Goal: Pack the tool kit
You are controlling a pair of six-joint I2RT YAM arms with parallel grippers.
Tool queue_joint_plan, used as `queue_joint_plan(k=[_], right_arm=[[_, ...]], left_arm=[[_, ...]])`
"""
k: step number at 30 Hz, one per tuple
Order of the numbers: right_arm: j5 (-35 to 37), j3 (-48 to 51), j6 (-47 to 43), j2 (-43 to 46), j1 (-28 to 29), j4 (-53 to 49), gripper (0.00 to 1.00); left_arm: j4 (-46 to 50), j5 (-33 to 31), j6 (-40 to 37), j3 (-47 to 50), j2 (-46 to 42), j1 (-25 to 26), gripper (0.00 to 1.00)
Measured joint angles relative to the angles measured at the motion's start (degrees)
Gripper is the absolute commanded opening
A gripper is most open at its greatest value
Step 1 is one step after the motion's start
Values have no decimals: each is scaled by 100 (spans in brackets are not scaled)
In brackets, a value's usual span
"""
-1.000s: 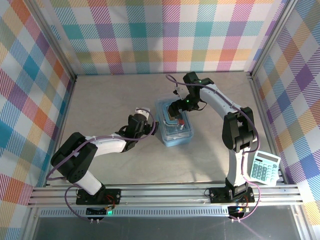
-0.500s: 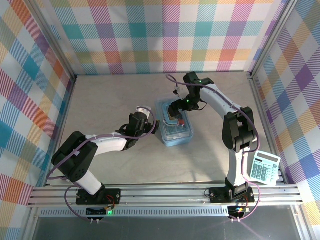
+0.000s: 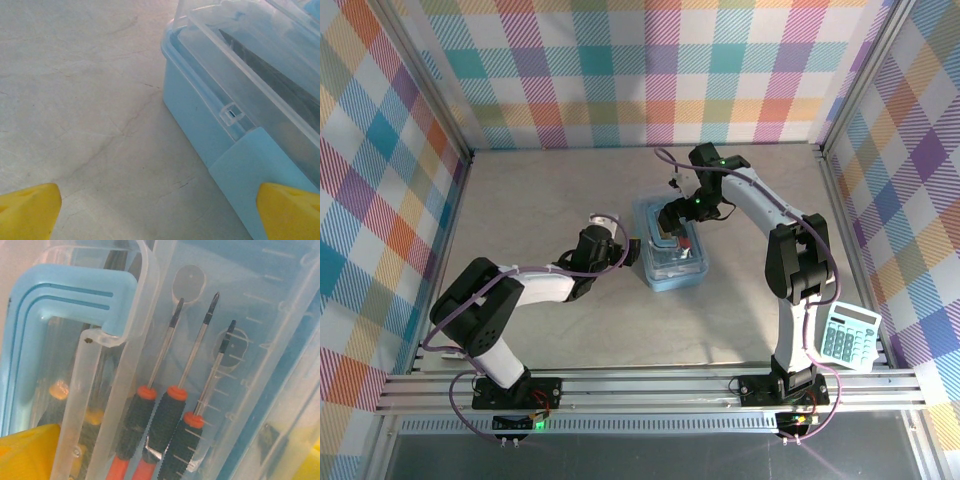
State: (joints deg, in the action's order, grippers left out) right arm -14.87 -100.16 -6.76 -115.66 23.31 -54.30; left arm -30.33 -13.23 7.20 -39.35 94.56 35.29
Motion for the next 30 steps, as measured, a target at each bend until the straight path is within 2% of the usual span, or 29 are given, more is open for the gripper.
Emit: queue_joint_plan(k=[10,30], right_arm=[[2,-11,4,0,0,-17,99],[0,-35,2,-2,7,-81,99]], left_arm=[[-448,227,254,219,197,-153,100],[-435,417,245,332,713,-243,100]])
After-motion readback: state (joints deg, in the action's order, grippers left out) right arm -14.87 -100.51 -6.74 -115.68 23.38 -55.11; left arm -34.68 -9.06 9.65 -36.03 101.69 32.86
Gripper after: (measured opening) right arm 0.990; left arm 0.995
